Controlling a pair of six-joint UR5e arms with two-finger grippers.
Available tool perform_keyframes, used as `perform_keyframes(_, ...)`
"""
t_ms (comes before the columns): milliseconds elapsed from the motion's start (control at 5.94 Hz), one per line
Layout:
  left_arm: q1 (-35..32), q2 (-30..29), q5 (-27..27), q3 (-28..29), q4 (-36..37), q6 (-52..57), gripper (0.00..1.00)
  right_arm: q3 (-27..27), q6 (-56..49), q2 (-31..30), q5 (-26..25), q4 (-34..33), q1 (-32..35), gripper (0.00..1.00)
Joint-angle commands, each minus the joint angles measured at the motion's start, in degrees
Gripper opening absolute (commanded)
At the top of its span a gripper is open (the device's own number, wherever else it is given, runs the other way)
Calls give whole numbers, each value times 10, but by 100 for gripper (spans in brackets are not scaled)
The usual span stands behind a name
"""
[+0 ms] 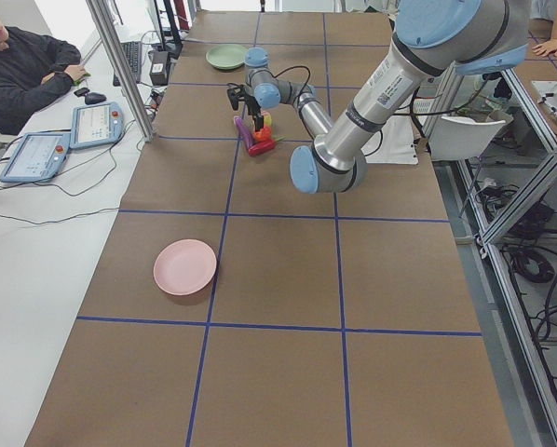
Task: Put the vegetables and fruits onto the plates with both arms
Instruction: 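Move the left gripper down to the red chili pepper, then close the left gripper on the red chili pepper and lift it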
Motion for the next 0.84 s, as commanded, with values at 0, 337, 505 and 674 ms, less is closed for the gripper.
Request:
perform_keyframes(0,-14,16,1,1,39,-1,100,0,1,0,0,0,0,100)
perform_keyframes(337,-10,45,0,1,39,-8,100,0,0,0,0,1,0,100)
perform_keyframes(505,-5,45,-1,2,40,-16,99,0,0,0,0,0,0,100)
perform_keyframes(674,-3,45,-3,2,40,-19,90,-3,0,0,0,0,0,100)
